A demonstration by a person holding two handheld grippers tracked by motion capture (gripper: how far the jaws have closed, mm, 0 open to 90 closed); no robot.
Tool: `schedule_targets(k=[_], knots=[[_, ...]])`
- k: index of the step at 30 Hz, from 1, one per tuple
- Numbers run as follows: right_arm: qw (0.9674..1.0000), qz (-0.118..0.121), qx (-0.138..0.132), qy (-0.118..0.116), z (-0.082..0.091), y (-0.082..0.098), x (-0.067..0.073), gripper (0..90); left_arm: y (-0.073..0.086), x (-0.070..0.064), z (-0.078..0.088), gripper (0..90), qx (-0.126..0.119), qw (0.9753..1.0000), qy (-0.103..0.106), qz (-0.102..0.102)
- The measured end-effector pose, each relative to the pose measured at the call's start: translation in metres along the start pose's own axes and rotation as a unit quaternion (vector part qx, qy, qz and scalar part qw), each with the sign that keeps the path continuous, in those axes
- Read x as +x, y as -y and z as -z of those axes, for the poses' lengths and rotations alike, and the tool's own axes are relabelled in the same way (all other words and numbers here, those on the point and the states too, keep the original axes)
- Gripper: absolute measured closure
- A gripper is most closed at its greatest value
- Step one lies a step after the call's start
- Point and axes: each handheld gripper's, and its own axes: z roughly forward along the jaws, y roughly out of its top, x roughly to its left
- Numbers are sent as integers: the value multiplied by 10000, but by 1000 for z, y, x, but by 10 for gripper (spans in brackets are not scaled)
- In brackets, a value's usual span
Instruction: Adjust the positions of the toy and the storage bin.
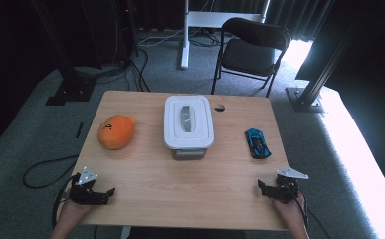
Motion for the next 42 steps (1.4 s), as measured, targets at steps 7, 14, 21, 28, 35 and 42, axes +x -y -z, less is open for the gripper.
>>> schedule_targets(k=[7,14,21,28,35,42], knots=[[9998,-96,-149,127,-1,-18,-1,125,0,0,0,1,6,10000,12,-14],[9993,-203,-222,215,-8,-38,-5,125,0,0,0,1,-2,10000,13,-7],[9988,-295,-267,296,-14,-58,-9,124,0,0,0,1,-5,10000,12,-3],[9982,-425,-259,329,-25,-76,-18,125,0,0,0,2,-2,10000,12,-7],[9980,-427,-181,438,-40,-91,-22,125,0,0,0,2,-6,10000,12,-1],[9980,-412,-48,470,-55,-105,-24,125,0,0,0,2,-2,10000,12,-7]])
